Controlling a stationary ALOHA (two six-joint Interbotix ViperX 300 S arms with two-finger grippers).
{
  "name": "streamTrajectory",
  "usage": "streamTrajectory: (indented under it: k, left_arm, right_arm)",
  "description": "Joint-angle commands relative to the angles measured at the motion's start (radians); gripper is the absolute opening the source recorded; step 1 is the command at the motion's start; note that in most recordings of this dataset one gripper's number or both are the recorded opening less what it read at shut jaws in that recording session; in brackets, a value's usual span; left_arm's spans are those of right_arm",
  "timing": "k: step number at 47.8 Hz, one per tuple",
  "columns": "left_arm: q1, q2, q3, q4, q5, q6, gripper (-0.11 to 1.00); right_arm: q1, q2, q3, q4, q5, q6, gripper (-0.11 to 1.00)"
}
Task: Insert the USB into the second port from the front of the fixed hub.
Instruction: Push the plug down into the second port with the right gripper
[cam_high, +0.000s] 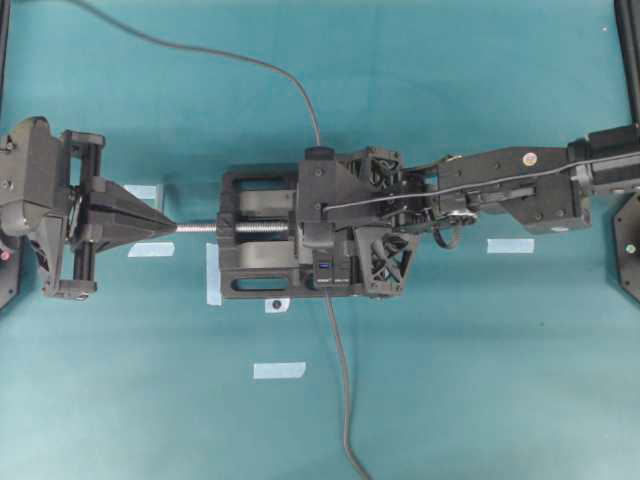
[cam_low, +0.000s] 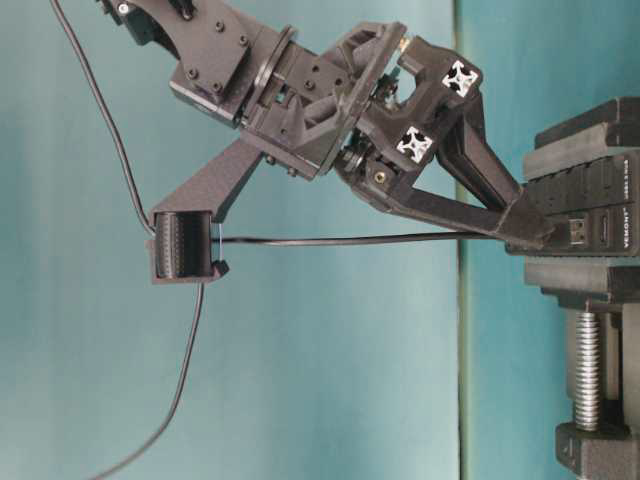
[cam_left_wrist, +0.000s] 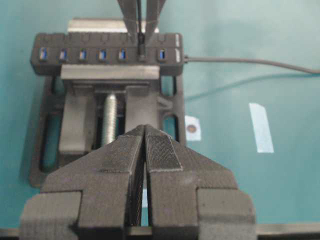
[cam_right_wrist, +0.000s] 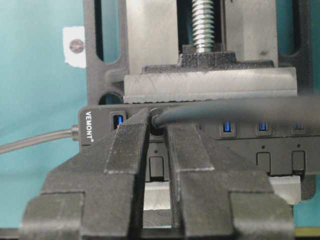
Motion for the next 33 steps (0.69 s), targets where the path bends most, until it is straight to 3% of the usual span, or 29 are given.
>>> streamTrajectory:
  k: [1,33]
  left_arm:
    - [0.002,-0.002,-0.012,0.002,-0.009,-0.002,0.00]
    - [0.002,-0.002,-0.014,0.000,-0.009,-0.002,0.00]
  right_arm:
    - [0.003,-0.003,-0.002,0.000,0.003,-0.006,0.06]
    - [0.015,0.029,0.018,0.005,0.009,-0.005,0.06]
